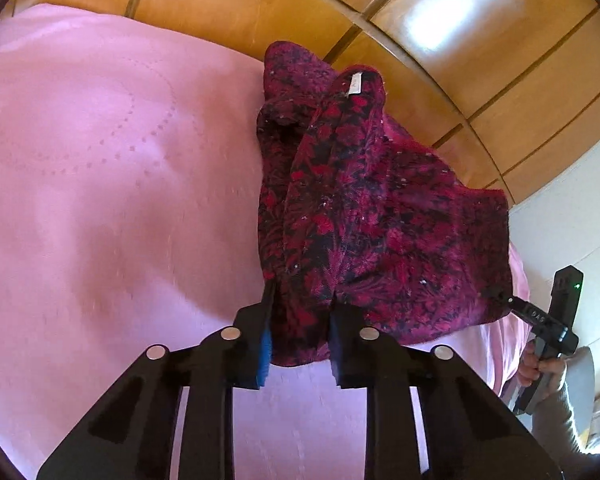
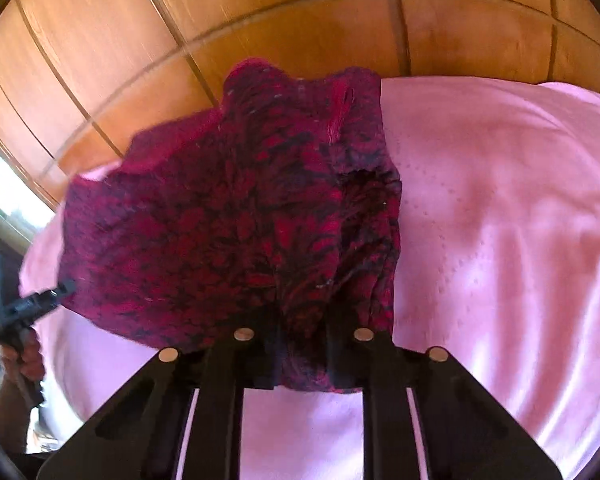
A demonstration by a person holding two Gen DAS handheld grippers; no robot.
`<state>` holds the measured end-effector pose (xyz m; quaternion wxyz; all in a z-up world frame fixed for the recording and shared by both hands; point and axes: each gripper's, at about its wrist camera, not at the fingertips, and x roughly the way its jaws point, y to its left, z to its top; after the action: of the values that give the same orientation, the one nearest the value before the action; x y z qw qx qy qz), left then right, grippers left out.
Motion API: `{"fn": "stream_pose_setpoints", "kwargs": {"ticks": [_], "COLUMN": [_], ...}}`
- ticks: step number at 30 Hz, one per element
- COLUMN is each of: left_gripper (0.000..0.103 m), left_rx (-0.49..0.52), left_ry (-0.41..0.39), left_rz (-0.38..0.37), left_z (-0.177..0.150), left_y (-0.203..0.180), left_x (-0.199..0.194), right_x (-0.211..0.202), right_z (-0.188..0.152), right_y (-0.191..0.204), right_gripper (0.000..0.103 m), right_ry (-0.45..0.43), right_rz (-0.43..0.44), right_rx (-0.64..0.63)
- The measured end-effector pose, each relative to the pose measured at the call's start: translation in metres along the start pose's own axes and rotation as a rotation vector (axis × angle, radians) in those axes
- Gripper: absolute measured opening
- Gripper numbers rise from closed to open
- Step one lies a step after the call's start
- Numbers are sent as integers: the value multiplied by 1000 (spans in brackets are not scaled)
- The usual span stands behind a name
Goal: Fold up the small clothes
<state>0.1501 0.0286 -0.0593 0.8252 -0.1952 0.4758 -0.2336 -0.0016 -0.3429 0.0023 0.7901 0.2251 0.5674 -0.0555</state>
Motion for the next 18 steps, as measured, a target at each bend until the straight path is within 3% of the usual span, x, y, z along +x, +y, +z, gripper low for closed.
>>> {"fn": "stream_pose_setpoints", "kwargs": {"ticks": [5, 11, 15, 18], "left_gripper": [18, 18, 18, 20], "left_rx": [-22, -36, -43, -3], "left_ry": [6, 41, 81, 95], "left_rz": [-45, -60, -59, -5], "left_z": [-17, -65, -100, -113], "left_y": [-5, -4, -6, -13], "left_x": [-17, -56, -79, -83], "right_x": [-30, -56, -68, -66], "right_z": [-20, -58, -94, -107], "right_y": [-1, -8, -8, -9], "right_gripper": [12, 12, 12, 12], "right_ry": [-14, 27, 104, 137], "right_rz": [72, 158, 150, 124], "right_rx": [58, 139, 131, 130]}}
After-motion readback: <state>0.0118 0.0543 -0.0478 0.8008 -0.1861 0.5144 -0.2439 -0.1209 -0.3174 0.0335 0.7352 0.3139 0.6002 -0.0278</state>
